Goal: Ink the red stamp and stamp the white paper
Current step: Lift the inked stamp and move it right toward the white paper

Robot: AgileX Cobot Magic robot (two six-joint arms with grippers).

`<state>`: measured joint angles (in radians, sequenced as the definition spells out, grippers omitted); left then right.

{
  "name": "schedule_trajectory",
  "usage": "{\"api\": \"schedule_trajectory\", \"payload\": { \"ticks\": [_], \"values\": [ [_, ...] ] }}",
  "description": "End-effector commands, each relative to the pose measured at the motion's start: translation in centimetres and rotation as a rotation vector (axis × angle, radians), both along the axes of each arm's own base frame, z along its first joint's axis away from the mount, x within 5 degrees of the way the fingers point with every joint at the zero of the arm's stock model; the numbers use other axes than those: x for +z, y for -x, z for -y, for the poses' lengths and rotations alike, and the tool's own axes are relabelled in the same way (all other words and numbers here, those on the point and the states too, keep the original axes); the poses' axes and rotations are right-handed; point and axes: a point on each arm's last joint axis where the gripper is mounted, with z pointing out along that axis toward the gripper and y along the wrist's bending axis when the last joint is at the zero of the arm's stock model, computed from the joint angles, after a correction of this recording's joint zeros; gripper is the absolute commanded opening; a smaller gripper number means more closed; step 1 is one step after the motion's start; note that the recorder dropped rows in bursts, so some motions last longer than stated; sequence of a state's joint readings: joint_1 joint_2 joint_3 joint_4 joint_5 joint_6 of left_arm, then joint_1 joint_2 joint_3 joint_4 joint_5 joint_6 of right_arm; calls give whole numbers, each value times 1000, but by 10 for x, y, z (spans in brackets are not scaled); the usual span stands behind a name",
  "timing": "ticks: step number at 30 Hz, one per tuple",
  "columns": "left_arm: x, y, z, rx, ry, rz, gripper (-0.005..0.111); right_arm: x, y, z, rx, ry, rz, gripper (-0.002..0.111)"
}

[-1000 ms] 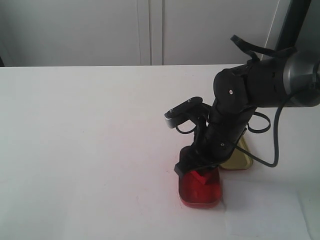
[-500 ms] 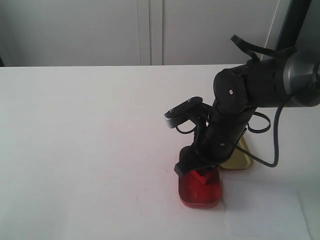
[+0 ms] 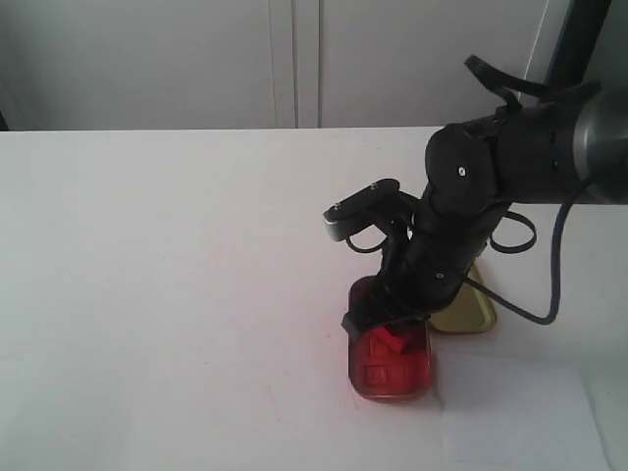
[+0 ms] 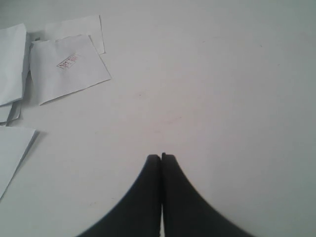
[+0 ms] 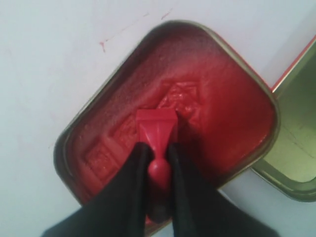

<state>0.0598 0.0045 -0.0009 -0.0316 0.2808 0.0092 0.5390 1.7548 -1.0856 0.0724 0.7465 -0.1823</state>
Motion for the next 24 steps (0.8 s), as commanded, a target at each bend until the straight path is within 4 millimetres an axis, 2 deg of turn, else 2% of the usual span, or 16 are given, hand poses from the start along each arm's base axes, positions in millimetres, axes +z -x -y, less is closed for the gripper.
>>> {"api": "schedule_trajectory", "payload": {
  "ticks": [1, 12, 20, 24],
  "values": [
    [0, 0, 0, 1, 13, 8, 0, 10, -1, -1, 0, -23, 35, 0],
    [0, 0, 0, 1, 13, 8, 0, 13, -2, -1, 0, -32, 50, 0],
    [0, 0, 0, 1, 13, 8, 0, 36, 12, 7, 2, -21, 35, 0],
    [0, 0, 0, 1, 13, 8, 0, 41, 21, 13, -5, -1, -3, 0]
  ]
}}
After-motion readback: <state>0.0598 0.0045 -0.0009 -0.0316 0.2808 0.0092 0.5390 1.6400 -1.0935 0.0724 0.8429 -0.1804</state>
